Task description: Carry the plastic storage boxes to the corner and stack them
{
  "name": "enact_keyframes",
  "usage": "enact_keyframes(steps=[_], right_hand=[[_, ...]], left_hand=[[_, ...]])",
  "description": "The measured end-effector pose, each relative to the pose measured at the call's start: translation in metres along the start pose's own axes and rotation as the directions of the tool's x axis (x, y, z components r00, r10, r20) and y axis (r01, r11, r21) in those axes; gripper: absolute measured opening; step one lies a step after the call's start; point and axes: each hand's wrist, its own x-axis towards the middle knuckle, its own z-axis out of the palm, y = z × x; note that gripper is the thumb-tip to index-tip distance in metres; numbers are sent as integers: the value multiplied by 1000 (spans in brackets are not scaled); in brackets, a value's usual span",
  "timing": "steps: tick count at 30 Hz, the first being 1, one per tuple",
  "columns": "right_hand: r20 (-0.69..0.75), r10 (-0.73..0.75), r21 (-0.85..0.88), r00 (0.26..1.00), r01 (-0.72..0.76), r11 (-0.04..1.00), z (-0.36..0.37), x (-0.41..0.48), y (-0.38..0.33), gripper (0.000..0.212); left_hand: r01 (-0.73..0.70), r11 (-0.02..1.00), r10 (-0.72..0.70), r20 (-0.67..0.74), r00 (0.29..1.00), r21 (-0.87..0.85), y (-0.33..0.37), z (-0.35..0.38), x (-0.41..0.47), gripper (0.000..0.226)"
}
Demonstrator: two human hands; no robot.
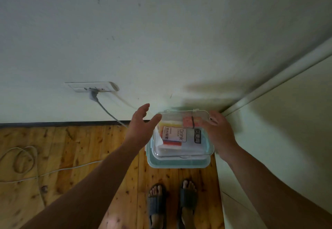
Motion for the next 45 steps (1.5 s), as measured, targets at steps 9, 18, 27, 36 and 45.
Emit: enact_keyframes(steps=[9,18,27,36,45], right_hand=[[-12,-85,37,996,85,996,-1,-36,-55,61],[-34,-140,7,990,140,990,-13,-70,-105,59],[-64,-235,-44,970,232,972,-33,-125,-150,62],[-110,-315,-76,943,308,948,-53,-168,-176,61],[-123,-358,-101,925,348,932,-80,-220,-178,58]], left_hand=[[-128,992,128,6,992,15,61,-39,-17,59],[-228,973,227,40,973,23,112,-69,-41,57],[-321,947,320,78,944,-1,164,-89,-76,58],[-372,928,372,86,924,-19,194,-104,-111,57],[-402,915,403,94,910,-32,207,-107,-158,57]])
